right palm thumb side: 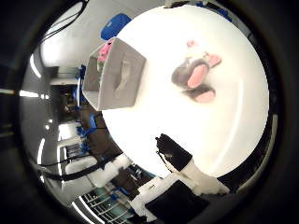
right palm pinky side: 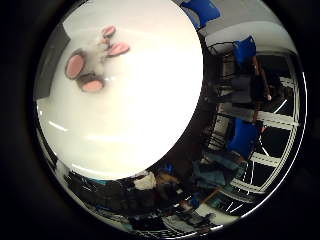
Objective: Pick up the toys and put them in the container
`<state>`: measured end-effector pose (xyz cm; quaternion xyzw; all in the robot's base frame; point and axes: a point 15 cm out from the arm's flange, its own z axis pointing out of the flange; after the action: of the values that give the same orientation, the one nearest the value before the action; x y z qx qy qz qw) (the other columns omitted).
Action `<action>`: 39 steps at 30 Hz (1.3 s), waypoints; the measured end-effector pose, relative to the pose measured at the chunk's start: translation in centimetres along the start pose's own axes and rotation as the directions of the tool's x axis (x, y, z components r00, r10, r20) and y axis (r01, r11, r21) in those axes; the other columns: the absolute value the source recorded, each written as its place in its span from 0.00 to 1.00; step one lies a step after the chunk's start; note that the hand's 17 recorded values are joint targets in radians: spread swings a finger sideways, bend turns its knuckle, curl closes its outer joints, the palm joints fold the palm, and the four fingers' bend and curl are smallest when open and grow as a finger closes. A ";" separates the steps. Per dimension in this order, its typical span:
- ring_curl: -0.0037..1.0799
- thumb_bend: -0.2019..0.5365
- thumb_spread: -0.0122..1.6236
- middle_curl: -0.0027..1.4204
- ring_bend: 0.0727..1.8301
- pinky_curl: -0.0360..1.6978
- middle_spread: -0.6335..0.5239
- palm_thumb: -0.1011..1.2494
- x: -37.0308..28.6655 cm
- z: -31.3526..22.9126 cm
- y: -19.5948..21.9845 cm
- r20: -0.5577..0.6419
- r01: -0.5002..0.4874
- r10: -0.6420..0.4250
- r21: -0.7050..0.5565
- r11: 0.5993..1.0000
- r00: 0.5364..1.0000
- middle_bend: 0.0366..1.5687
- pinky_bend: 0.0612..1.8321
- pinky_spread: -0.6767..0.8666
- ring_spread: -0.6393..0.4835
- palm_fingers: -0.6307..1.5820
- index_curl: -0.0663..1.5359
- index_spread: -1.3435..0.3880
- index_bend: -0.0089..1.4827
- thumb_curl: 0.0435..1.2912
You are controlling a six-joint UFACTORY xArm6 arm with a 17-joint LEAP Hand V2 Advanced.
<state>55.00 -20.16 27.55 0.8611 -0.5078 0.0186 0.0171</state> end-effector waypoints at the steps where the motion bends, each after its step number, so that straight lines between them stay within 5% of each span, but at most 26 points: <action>1: 0.25 0.24 0.67 0.22 0.12 0.21 0.55 0.52 -0.4 0.8 -0.5 0.010 0.008 -0.008 -0.008 1.000 1.000 0.10 0.20 0.71 0.73 0.31 0.21 0.53 0.11 0.23; 18: 0.25 0.24 0.66 0.22 0.13 0.21 0.53 0.51 -2.6 8.1 -2.3 0.050 0.018 -0.012 -0.131 0.991 0.999 0.10 0.23 0.75 0.74 0.36 0.20 0.54 0.11 0.22; 25: 0.28 0.25 0.67 0.23 0.26 0.21 0.49 0.51 -2.4 9.3 -1.6 0.045 0.010 -0.002 -0.174 0.985 0.999 0.14 0.30 0.76 0.67 0.46 0.18 0.54 0.09 0.22; 29: 0.33 0.26 0.67 0.26 0.43 0.20 0.41 0.54 -2.4 9.6 -1.5 0.049 0.010 -0.001 -0.180 0.984 0.999 0.24 0.32 0.61 0.49 0.59 0.18 0.54 0.11 0.23; 34: 0.41 0.26 0.67 0.35 0.56 0.24 0.35 0.63 -2.6 9.5 -1.2 0.056 0.008 0.003 -0.186 0.983 0.998 0.45 0.49 0.18 0.35 0.85 0.17 0.55 0.14 0.26; 36: 0.43 0.26 0.66 0.39 0.57 0.26 0.38 0.67 -2.5 9.4 -1.2 0.057 0.003 0.008 -0.181 0.983 0.998 0.55 0.52 0.16 0.35 0.93 0.23 0.56 0.28 0.28; 39: 0.48 0.27 0.65 0.44 0.64 0.31 0.41 0.74 -2.3 8.6 -1.1 0.053 -0.006 0.015 -0.171 0.985 0.998 0.67 0.63 0.21 0.36 0.90 0.33 0.58 0.48 0.31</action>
<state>54.93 -18.01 18.80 0.8539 -0.5124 -0.0482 0.0771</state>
